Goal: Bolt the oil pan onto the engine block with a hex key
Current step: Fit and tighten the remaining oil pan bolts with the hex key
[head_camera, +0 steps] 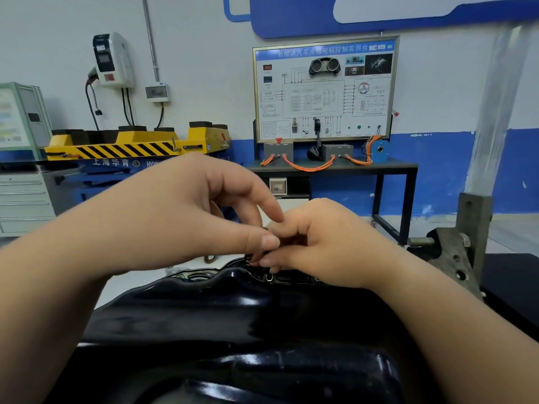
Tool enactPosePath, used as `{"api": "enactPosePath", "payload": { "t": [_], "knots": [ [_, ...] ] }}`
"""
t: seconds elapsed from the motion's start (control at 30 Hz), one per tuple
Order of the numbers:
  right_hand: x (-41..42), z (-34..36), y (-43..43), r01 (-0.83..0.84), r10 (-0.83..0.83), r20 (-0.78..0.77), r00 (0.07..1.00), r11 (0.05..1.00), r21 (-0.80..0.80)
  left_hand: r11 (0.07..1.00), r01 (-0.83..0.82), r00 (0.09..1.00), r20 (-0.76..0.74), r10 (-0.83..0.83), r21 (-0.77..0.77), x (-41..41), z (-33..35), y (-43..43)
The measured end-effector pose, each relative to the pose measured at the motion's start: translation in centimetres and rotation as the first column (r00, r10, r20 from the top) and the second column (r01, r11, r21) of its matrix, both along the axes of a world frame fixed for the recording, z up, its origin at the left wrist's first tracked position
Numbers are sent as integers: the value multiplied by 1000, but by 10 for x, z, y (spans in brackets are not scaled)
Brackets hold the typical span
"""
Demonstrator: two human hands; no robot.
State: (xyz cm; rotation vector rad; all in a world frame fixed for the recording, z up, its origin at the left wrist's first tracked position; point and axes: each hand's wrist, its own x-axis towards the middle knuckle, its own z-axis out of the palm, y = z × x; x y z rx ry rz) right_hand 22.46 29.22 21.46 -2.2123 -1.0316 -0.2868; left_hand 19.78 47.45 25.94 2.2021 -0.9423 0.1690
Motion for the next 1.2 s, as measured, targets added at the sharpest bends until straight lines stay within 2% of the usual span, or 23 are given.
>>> {"api": "enactPosePath", "payload": {
  "t": [0.27,0.57,0.77,0.83,0.9,0.97,1.07,1.2],
  "knots": [
    [-1,2,5,41,-40,72,997,999,-18,988,-94,995,32,91,120,-4,2,3],
    [2,0,6,55,-55,60,997,998,0,942,-242,963,178,204,234,-17,4,2],
    [2,-1,1,1,-1,14,1000,1000,7,928,-126,932,362,-10,351,-4,-1,4],
    [2,-1,-1,-20,20,-24,1000,1000,20,943,-13,959,271,-83,333,6,0,9],
    [3,-2,-2,-21,22,-29,999,999,31,954,154,978,96,-184,258,15,-2,14],
    [5,-3,-1,-9,10,-22,1000,999,45,954,252,968,-48,-248,161,22,-5,19],
    [5,-4,-1,-4,6,-24,1000,997,79,958,287,934,-229,-274,25,36,-8,23],
    [7,-5,-2,23,-20,-30,999,994,109,931,344,844,-394,-364,-125,51,-13,19]
  ]
}}
